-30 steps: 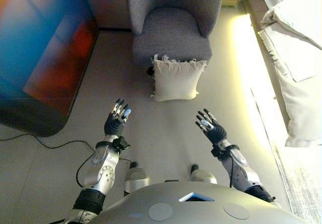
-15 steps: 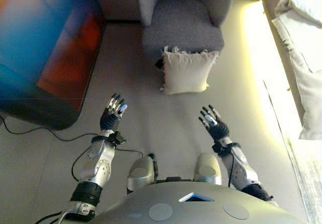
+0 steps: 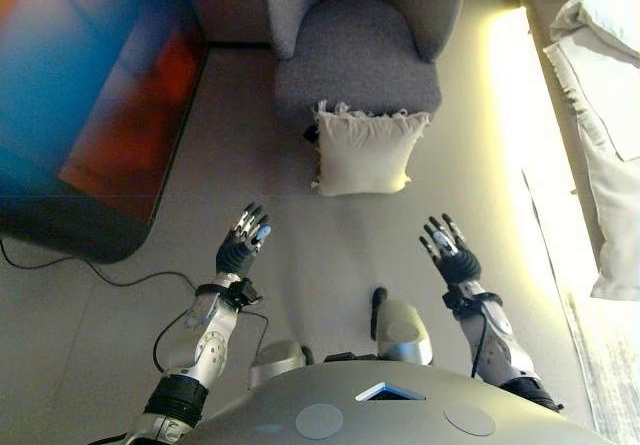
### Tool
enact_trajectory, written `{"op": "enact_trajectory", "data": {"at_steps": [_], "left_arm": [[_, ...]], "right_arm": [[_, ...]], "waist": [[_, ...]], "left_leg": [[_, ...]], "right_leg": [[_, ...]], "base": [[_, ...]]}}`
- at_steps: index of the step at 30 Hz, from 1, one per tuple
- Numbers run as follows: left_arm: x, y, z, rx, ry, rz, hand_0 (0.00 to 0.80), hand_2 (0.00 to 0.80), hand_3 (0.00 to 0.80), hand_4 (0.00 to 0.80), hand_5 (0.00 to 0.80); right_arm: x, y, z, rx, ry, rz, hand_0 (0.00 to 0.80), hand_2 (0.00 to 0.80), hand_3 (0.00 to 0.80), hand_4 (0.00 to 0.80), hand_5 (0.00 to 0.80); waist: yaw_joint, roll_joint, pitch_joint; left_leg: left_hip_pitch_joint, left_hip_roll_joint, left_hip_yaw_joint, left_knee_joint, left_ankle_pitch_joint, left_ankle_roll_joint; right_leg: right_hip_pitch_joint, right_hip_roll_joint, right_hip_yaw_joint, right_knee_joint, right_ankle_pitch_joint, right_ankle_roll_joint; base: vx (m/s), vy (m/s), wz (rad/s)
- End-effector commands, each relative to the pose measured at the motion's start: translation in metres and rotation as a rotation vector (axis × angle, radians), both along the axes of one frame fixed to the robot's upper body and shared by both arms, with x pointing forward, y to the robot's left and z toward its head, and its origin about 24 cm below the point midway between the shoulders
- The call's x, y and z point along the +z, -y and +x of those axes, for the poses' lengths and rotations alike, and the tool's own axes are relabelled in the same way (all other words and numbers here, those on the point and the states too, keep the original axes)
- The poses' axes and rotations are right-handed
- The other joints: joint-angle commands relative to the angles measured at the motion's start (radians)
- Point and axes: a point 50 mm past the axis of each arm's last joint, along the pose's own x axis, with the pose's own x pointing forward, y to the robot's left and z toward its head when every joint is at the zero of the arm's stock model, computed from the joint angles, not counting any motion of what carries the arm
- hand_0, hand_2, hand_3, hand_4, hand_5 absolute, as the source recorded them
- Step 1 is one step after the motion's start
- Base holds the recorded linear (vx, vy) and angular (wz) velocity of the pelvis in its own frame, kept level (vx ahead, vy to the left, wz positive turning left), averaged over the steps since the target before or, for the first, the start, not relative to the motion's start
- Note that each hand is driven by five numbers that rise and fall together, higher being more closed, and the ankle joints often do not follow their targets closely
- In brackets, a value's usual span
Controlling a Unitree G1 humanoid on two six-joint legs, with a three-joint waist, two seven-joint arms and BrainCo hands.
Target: Pick up the cushion and take it to the sofa
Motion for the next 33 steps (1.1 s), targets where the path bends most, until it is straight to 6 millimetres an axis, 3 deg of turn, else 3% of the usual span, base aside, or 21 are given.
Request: {"op": "enact_trajectory", "data": {"at_steps": [1, 3, 4, 6, 8, 9, 12, 14, 17, 19, 21, 23, 26, 28, 30, 31, 33], "left_arm": [[0.02, -0.004, 0.004, -0.022, 0.091, 0.043, 0.0, 0.0, 0.0, 0.0, 0.0], [0.022, -0.002, 0.005, -0.006, 0.095, 0.005, 0.0, 0.0, 0.0, 0.0, 0.0], [0.024, 0.002, 0.008, 0.003, 0.1, -0.009, 0.0, 0.0, 0.0, 0.0, 0.0], [0.027, 0.009, 0.013, 0.014, 0.113, -0.03, 0.0, 0.0, 0.0, 0.0, 0.0], [0.03, 0.015, 0.019, 0.019, 0.136, -0.047, 0.0, 0.0, 0.0, 0.0, 0.0], [0.031, 0.014, 0.021, 0.023, 0.144, -0.047, 0.0, 0.0, 0.0, 0.0, 0.0], [0.035, 0.007, 0.021, 0.044, 0.163, -0.032, 0.0, 0.0, 0.0, 0.0, 0.0], [0.036, 0.003, 0.02, 0.046, 0.171, -0.039, 0.0, 0.0, 0.0, 0.0, 0.0], [0.033, 0.003, 0.016, 0.036, 0.157, -0.057, 0.0, 0.0, 0.0, 0.0, 0.0], [0.031, 0.002, 0.012, 0.037, 0.148, -0.049, 0.0, 0.0, 0.0, 0.0, 0.0], [0.031, -0.001, 0.01, 0.048, 0.15, -0.05, 0.0, 0.0, 0.0, 0.0, 0.0], [0.032, -0.003, 0.008, 0.06, 0.157, -0.049, 0.0, 0.0, 0.0, 0.0, 0.0], [0.032, -0.006, 0.01, 0.065, 0.158, -0.039, 0.0, 0.0, 0.0, 0.0, 0.0], [0.03, -0.01, 0.012, 0.08, 0.133, -0.007, 0.0, 0.0, 0.0, 0.0, 0.0], [0.033, -0.013, 0.016, 0.065, 0.157, -0.003, 0.0, 0.0, 0.0, 0.0, 0.0], [0.034, -0.012, 0.017, 0.062, 0.162, 0.017, 0.0, 0.0, 0.0, 0.0, 0.0], [0.032, -0.013, 0.017, 0.049, 0.152, 0.035, 0.0, 0.0, 0.0, 0.0, 0.0]], "right_arm": [[0.017, -0.017, 0.015, 0.067, 0.098, 0.047, 0.0, 0.0, 0.0, 0.0, 0.0], [0.016, -0.016, 0.013, 0.084, 0.09, 0.033, 0.0, 0.0, 0.0, 0.0, 0.0], [0.015, -0.015, 0.013, 0.098, 0.093, 0.029, 0.0, 0.0, 0.0, 0.0, 0.0], [0.014, -0.014, 0.014, 0.117, 0.102, 0.023, 0.0, 0.0, 0.0, 0.0, 0.0], [0.015, -0.014, 0.019, 0.121, 0.126, 0.025, 0.0, 0.0, 0.0, 0.0, 0.0], [0.016, -0.015, 0.02, 0.121, 0.135, 0.03, 0.0, 0.0, 0.0, 0.0, 0.0], [0.021, -0.011, 0.023, 0.119, 0.153, 0.036, 0.0, 0.0, 0.0, 0.0, 0.0], [0.022, -0.011, 0.021, 0.113, 0.16, 0.048, 0.0, 0.0, 0.0, 0.0, 0.0], [0.02, -0.014, 0.014, 0.123, 0.156, 0.061, 0.0, 0.0, 0.0, 0.0, 0.0], [0.017, -0.016, 0.01, 0.14, 0.146, 0.068, 0.0, 0.0, 0.0, 0.0, 0.0], [0.017, -0.021, 0.009, 0.18, 0.136, 0.076, 0.0, 0.0, 0.0, 0.0, 0.0], [0.015, -0.025, 0.009, 0.212, 0.133, 0.077, 0.0, 0.0, 0.0, 0.0, 0.0], [0.016, -0.03, 0.014, 0.202, 0.126, 0.08, 0.0, 0.0, 0.0, 0.0, 0.0], [0.013, -0.031, 0.017, 0.164, 0.086, 0.101, 0.0, 0.0, 0.0, 0.0, 0.0], [0.014, -0.036, 0.02, 0.17, 0.09, 0.128, 0.0, 0.0, 0.0, 0.0, 0.0], [0.013, -0.039, 0.021, 0.178, 0.1, 0.118, 0.0, 0.0, 0.0, 0.0, 0.0], [0.011, -0.044, 0.023, 0.153, 0.103, 0.121, 0.0, 0.0, 0.0, 0.0, 0.0]], "waist": [[-0.033, -0.006, -0.07], [-0.044, -0.006, -0.088], [-0.037, -0.024, -0.089], [-0.016, -0.054, -0.078], [0.031, -0.081, -0.044], [0.042, -0.096, -0.037], [0.076, -0.08, -0.008], [0.1, -0.047, 0.0], [0.143, -0.01, 0.005], [0.171, -0.006, -0.002], [0.191, -0.004, -0.016], [0.199, 0.006, -0.028], [0.208, 0.018, -0.039], [0.217, 0.014, -0.041], [0.227, 0.001, -0.048], [0.234, 0.004, -0.054], [0.238, 0.007, -0.06]], "left_leg": [[0.13, 0.028, -0.014, 0.149, 0.257, -0.015], [0.111, 0.061, 0.008, 0.321, 0.382, -0.062], [0.039, 0.06, 0.005, 0.482, 0.426, -0.071], [-0.109, 0.065, 0.012, 0.668, 0.414, -0.056], [-0.286, 0.053, 0.013, 0.737, 0.357, -0.014], [-0.332, 0.041, 0.017, 0.705, 0.362, -0.002], [-0.38, 0.1, 0.054, 0.467, 0.395, 0.003], [-0.402, 0.149, 0.065, 0.226, 0.454, -0.017], [-0.427, 0.173, 0.043, -0.04, 0.535, -0.056], [-0.441, 0.172, 0.026, -0.158, 0.551, -0.062], [-0.458, 0.169, 0.019, -0.205, 0.555, -0.068], [-0.484, 0.187, 0.054, -0.225, 0.558, -0.079], [-0.466, 0.176, 0.06, -0.199, 0.548, -0.064], [-0.473, 0.142, 0.038, -0.129, 0.52, -0.045], [-0.472, 0.111, 0.061, -0.088, 0.482, -0.011], [-0.462, 0.089, 0.076, -0.075, 0.455, 0.02], [-0.445, 0.054, 0.083, -0.056, 0.424, 0.049]], "right_leg": [[-0.068, 0.034, -0.011, -0.347, 0.362, 0.024], [-0.042, 0.053, 0.006, -0.31, 0.313, -0.019], [-0.003, 0.059, 0.023, -0.312, 0.286, -0.051], [0.057, 0.062, 0.053, -0.321, 0.258, -0.084], [0.139, 0.065, 0.072, -0.333, 0.23, -0.091], [0.159, 0.058, 0.079, -0.336, 0.22, -0.091], [0.219, 0.089, 0.098, -0.325, 0.155, -0.088], [0.252, 0.116, 0.116, -0.314, 0.104, -0.07], [0.339, 0.13, 0.156, -0.299, 0.033, -0.04], [0.406, 0.121, 0.188, -0.307, -0.01, -0.022], [0.464, 0.105, 0.211, -0.323, -0.049, -0.008], [0.494, 0.086, 0.202, -0.33, -0.074, 0.004], [0.522, 0.054, 0.19, -0.297, -0.112, 0.022], [0.523, 0.016, 0.188, -0.247, -0.075, 0.042], [0.508, -0.028, 0.149, -0.163, 0.016, 0.059], [0.49, -0.05, 0.131, -0.057, 0.099, 0.06], [0.448, -0.067, 0.129, 0.075, 0.177, 0.06]], "base": [[0.43, -0.171, -0.19], [0.439, -0.222, -0.01], [0.45, -0.237, -0.07], [0.396, -0.194, -0.23], [0.354, -0.06, -0.61], [0.329, 0.035, -0.49], [0.331, 0.127, -0.32], [0.399, 0.236, -0.23], [0.535, 0.237, -0.16], [0.565, 0.175, -0.13], [0.565, 0.189, -0.52], [0.52, 0.236, -0.75], [0.478, 0.274, -0.53], [0.408, 0.283, -0.54], [0.327, 0.287, -0.29], [0.312, 0.291, 0.08], [0.316, 0.265, 0.13]]}}
